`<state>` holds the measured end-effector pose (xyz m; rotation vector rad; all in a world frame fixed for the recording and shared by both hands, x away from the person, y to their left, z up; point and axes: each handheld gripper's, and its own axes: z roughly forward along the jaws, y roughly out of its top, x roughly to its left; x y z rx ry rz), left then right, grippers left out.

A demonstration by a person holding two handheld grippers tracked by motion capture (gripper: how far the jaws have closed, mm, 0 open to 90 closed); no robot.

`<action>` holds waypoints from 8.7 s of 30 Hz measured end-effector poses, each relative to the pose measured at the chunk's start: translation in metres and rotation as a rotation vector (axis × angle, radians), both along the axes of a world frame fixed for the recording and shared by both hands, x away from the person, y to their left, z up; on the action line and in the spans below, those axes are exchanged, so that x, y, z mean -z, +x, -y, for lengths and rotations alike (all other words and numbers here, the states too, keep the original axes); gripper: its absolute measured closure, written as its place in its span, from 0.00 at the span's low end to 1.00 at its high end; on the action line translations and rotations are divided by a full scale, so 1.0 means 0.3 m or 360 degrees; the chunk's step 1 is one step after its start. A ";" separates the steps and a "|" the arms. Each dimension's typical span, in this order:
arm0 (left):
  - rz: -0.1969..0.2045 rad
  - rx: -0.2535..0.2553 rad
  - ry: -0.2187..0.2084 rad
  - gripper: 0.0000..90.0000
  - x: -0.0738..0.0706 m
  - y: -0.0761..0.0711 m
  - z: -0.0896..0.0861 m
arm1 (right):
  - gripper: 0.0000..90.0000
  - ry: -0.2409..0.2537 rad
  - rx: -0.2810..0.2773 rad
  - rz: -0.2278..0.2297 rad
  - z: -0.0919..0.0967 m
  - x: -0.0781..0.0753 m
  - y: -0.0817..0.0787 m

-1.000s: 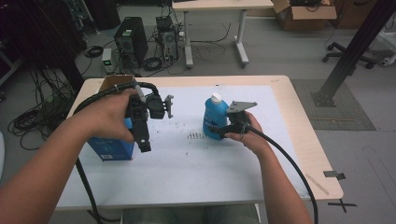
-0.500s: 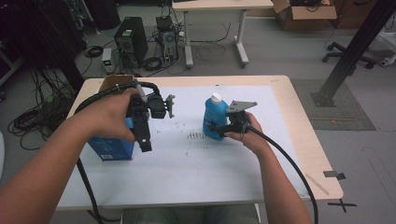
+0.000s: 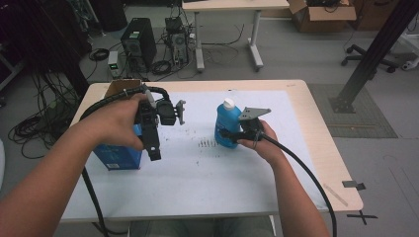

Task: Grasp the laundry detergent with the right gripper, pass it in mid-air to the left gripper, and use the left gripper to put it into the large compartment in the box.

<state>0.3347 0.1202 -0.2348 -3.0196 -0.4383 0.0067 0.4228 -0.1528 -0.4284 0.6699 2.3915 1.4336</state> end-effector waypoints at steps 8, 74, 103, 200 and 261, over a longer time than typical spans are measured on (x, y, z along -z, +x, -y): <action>-0.0003 0.0002 -0.0001 0.00 0.001 0.002 0.009 | 0.51 -0.0001 0.0003 -0.0001 0.000 -0.002 -0.001; 0.0004 0.0166 -0.0009 0.00 -0.045 -0.004 0.174 | 0.51 0.0013 -0.0887 0.0023 -0.078 -0.172 -0.273; -0.0024 0.0215 -0.0010 0.00 -0.011 -0.015 0.202 | 0.51 -0.0003 -0.0968 0.0023 -0.248 -0.167 -0.279; -0.0005 0.0313 0.0021 0.34 0.033 -0.044 0.235 | 0.50 0.0070 -0.1005 0.0056 -0.337 -0.187 -0.298; 0.0066 0.0324 0.0022 0.44 0.037 -0.038 0.244 | 0.02 0.0137 -0.0852 -0.0007 -0.301 -0.164 -0.293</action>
